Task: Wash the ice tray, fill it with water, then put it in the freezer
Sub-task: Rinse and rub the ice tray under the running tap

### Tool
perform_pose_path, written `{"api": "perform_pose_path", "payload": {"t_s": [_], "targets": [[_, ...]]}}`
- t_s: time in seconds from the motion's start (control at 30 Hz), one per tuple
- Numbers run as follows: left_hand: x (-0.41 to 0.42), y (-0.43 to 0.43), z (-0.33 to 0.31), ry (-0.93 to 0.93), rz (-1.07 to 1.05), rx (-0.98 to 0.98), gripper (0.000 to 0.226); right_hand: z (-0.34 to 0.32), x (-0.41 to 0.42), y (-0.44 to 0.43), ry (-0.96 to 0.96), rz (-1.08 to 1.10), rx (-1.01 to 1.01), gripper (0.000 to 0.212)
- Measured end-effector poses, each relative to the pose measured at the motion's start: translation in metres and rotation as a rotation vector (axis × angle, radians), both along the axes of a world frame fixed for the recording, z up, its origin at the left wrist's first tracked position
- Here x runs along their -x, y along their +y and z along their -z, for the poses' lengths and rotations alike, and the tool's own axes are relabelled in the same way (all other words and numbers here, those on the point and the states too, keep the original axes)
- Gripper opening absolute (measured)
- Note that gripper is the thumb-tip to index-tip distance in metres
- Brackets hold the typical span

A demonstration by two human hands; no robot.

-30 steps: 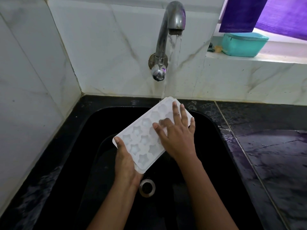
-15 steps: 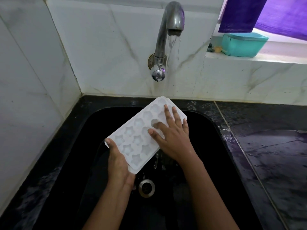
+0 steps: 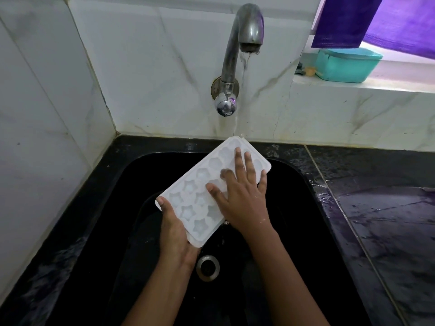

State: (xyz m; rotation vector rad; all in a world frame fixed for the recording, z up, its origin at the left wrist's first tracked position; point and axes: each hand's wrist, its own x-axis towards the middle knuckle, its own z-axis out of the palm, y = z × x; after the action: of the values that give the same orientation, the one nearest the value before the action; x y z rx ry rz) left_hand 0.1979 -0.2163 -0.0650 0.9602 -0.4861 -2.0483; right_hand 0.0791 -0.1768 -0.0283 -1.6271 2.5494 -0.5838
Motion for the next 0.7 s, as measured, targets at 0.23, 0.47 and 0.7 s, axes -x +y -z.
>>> {"api": "perform_pose_path", "payload": {"t_s": [0.23, 0.47, 0.7], "targets": [[-0.004, -0.004, 0.000, -0.001, -0.070, 0.003, 0.073, -0.015, 0.032, 0.016, -0.148, 0.004, 0.163, 0.049], [-0.003, -0.001, -0.004, 0.067, -0.135, -0.051, 0.077, -0.007, 0.021, 0.010, -0.031, -0.034, 0.024, 0.035], [-0.006, -0.003, -0.008, 0.025, -0.176, -0.063, 0.078, -0.003, 0.014, 0.006, -0.041, -0.031, -0.050, 0.040]]}}
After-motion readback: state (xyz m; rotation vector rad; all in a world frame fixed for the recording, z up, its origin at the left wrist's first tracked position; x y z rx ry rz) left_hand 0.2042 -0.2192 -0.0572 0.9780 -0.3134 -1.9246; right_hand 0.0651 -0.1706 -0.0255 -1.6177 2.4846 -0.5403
